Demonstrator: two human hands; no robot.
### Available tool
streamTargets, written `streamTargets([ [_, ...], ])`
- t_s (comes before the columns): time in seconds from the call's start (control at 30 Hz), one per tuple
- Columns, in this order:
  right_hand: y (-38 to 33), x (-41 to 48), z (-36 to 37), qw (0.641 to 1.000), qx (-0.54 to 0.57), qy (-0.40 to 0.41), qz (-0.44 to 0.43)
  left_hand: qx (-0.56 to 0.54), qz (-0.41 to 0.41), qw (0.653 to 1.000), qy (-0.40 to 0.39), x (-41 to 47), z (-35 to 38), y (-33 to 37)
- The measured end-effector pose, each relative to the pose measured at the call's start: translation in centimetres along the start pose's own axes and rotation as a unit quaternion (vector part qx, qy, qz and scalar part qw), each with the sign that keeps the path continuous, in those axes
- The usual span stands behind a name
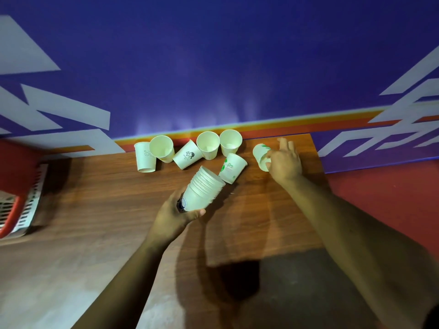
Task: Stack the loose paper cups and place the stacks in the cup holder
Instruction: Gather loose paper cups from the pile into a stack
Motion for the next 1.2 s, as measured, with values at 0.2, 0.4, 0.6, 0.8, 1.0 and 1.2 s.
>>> streamTargets([
  [0.2, -0.2, 0.4, 1.2, 1.0, 0.001, -0.009, -0.022, -0.008, -0.012, 1.0, -0.001, 0.3, 0.8, -0.7],
  [0.4, -0.1, -0.5, 1.8, 0.994, 0.09, -0.005, 0.061, -0.011, -0.025, 1.0, -0.004, 0.6, 1.7, -1.2],
  [0.6, -0.9, -2.6, -2.6, 0.859, 0.489, 0.024, 0.147, -0.004, -0.026, 1.0, 0.005, 0.9, 1.4, -0.7],
  [0.8, -4.2, -4.7, -5.1, 0.781, 0.595, -0.188, 0.006, 0.043, 0.031, 0.998, -0.024, 1.5, 1.0, 0.4],
  [1.0, -8.1, -8.0, -3.7, 0.757, 0.573, -0.31, -0.047, 0.003, 0.049, 0.997, -0.06, 1.2, 2.4, 0.8],
  [1.2, -6.9, -3.7, -3.0, 0.833, 0.526, -0.167, 0.047, -0.018, 0.02, 0.999, -0.03, 1.2, 1.7, -0.9],
])
Point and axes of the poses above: each hand's wrist, its own x-axis towards the middle knuckle, its own z-axis out of the palm, y = z × x, the point moved 5 cm from there along x, towards the middle knuckle, and after that the axes turned 1 degree about -x, right-handed, at the moved point
